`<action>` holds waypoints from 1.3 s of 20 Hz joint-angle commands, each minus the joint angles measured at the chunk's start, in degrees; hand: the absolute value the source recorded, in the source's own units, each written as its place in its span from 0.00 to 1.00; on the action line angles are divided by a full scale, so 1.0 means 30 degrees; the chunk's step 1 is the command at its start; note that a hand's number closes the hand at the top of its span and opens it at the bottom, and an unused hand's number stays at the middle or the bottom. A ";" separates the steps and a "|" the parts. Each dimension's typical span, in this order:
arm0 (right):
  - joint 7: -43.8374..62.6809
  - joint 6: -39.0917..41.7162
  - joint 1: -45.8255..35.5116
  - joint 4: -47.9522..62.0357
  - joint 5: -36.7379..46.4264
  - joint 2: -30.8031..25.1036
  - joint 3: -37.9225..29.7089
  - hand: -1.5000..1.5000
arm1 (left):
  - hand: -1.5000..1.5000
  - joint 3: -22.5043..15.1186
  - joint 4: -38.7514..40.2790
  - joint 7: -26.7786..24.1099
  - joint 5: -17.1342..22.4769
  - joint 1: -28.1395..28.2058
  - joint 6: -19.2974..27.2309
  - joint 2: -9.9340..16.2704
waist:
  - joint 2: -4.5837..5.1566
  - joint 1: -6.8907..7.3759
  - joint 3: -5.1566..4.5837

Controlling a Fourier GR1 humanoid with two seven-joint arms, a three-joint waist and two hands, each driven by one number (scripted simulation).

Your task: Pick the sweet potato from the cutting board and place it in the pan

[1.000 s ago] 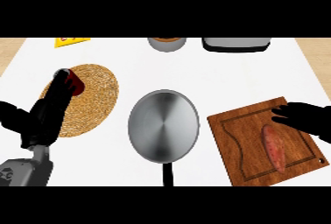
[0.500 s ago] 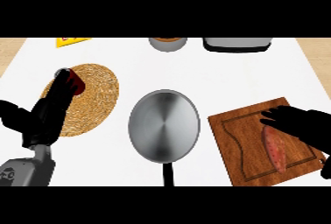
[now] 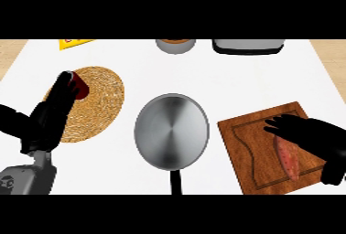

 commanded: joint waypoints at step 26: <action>-0.4529 -0.3911 -0.2335 0.7929 0.3765 0.5041 -0.0840 1.00 | 0.50 0.1014 -0.0951 0.0427 -0.1510 0.0764 -0.1015 -0.1406 | 0.0026 0.0150 0.0008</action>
